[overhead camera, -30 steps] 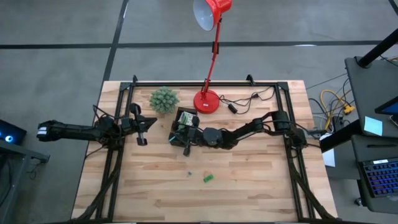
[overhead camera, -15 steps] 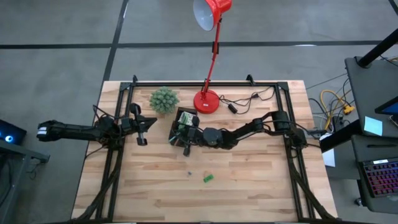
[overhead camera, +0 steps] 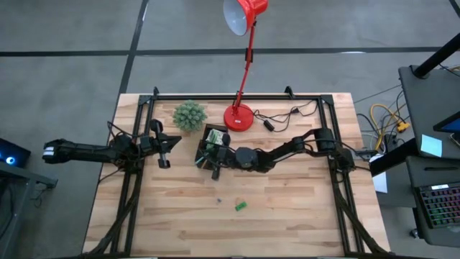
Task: Pick and place office supplies into organizer
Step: Put the green eraser in the black desk organizer
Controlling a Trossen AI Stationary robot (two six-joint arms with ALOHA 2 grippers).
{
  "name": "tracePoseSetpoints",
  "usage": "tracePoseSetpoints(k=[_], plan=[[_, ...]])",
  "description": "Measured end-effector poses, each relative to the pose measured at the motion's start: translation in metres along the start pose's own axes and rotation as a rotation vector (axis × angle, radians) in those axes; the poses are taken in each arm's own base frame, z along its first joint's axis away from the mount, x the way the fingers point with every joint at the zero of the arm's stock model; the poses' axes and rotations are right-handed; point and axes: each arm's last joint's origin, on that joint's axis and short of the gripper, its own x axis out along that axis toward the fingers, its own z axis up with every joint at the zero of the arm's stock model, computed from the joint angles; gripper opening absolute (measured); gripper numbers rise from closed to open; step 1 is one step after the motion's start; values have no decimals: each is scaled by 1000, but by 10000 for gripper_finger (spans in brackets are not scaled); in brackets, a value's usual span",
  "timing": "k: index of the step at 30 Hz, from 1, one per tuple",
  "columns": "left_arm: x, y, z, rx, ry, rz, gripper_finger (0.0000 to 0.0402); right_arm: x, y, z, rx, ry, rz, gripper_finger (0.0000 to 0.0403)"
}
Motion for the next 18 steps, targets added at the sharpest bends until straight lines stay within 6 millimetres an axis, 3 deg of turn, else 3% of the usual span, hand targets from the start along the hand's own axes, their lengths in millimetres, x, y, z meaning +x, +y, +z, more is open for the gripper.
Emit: tracePoseSetpoints(k=[10, 18], plan=[[0, 0, 0, 0, 2, -1, 0, -4, 2, 21, -2, -50, 10, 65], [0, 0, -2, 3, 16, -4, 0, -21, 24, 55, -129, -50, 75, 59]])
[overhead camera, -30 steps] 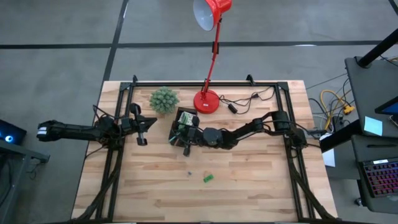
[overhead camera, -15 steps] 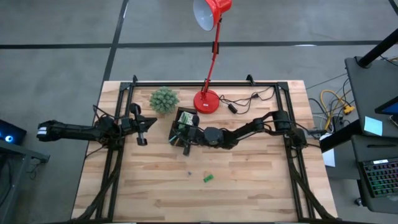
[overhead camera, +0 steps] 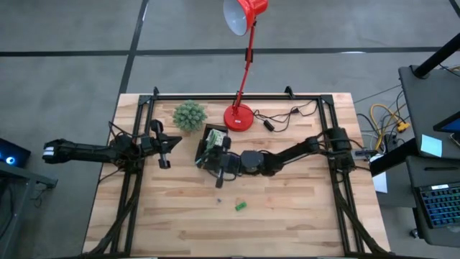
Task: Pick and place office supplies into organizer
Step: Put the green eraser in the black desk organizer
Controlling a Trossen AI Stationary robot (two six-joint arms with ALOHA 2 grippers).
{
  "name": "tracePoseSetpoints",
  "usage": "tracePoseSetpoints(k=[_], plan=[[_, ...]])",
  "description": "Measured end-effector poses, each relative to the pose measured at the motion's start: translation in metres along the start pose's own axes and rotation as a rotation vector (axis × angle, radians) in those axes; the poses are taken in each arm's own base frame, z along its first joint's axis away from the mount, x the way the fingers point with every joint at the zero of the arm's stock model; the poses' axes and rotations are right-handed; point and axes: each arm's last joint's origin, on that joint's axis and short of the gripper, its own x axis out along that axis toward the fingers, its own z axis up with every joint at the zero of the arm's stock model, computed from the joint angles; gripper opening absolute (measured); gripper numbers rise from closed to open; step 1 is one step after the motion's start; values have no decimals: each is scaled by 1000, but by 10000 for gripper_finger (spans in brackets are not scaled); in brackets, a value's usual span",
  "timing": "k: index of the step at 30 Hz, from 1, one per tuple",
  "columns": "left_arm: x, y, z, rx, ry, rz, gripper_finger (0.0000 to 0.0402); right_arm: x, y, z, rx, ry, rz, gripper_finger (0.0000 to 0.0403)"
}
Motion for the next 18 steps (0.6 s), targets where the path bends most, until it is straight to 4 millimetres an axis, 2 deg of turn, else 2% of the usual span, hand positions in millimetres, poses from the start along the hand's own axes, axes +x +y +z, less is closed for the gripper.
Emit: tracePoseSetpoints(k=[6, 13, 18], plan=[[0, 0, 0, 0, 0, 0, 0, -17, 8, 20, -69, 163, 67, 60], [0, 0, 0, 0, -1, 0, 0, -44, 10, 29, -78, 427, 136, 53], [0, 0, 0, 0, -1, 0, 0, -55, 25, 35, -101, 454, 188, 59]])
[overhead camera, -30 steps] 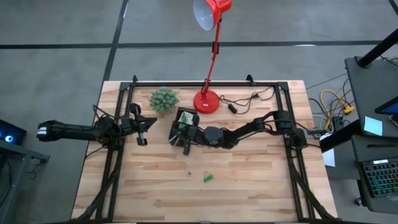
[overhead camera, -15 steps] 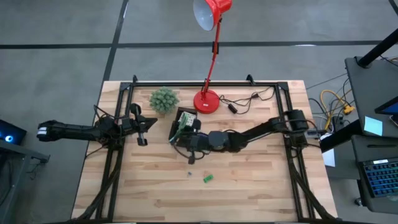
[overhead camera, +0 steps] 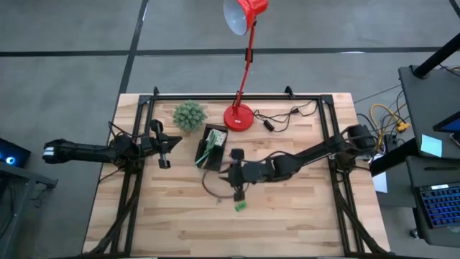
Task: Pick and place office supplies into organizer
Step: Put the green eraser in the black desk organizer
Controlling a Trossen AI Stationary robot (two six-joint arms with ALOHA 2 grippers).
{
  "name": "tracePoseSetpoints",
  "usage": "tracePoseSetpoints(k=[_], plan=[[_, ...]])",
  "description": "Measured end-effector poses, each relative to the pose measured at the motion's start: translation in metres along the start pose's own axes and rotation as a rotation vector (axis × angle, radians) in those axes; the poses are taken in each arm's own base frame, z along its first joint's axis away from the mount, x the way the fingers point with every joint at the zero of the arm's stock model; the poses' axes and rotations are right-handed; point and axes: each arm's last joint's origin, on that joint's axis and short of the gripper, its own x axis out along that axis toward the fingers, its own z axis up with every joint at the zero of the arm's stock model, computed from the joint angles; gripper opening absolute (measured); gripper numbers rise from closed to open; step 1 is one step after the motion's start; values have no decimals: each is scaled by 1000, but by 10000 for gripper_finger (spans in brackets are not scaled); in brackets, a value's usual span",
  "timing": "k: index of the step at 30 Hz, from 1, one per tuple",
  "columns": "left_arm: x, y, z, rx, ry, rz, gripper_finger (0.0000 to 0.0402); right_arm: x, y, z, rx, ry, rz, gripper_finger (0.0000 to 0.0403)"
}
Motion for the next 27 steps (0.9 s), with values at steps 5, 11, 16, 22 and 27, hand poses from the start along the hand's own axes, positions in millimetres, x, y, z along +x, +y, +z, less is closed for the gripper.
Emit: tracePoseSetpoints(k=[5, 11, 16, 22, 27], plan=[[0, 0, 0, 0, 0, 0, 0, -7, 23, -3, -149, 36, 63, 83], [0, 0, 0, 0, -1, 0, 0, -15, 43, -11, -219, 116, 125, 136], [0, 0, 0, 0, -1, 0, 0, -20, 53, -16, -188, 156, 261, 166], [0, 0, 0, 0, -1, 0, 0, -22, 60, -17, -101, 164, 481, 162], [0, 0, 0, 0, -1, 0, 0, -22, 60, -24, -98, 197, 480, 152]])
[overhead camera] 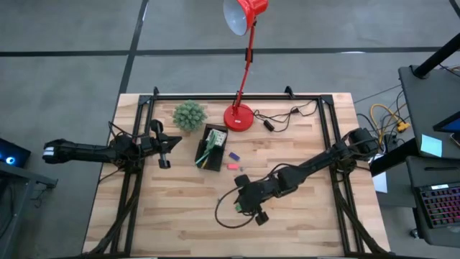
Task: Pick and place office supplies into organizer
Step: Put the green eraser in the black desk organizer
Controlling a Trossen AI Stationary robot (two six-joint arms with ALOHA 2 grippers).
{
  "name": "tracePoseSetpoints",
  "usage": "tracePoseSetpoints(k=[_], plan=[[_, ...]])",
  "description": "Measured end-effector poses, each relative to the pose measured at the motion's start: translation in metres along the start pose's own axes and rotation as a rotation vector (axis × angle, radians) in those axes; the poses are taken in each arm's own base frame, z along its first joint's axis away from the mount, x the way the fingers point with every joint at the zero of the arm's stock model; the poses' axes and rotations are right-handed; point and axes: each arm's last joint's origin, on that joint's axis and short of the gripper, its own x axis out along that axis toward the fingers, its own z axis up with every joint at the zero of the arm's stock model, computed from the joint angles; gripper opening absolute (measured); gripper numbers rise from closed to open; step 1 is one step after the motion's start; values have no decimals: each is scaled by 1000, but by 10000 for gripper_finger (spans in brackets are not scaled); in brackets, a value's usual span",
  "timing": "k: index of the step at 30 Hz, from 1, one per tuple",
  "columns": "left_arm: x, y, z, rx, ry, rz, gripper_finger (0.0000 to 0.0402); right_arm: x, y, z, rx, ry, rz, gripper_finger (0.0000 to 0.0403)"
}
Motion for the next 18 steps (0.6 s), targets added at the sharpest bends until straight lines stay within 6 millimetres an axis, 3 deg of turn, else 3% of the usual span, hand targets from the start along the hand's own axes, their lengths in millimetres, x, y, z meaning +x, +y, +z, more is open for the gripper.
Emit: tracePoseSetpoints(k=[14, 18], plan=[[0, 0, 0, 0, 0, 0, 0, 8, 2, -35, 0, 91, -33, 157], [0, 0, 0, 0, 0, 0, 0, 9, 2, -35, -3, 66, -50, 155]])
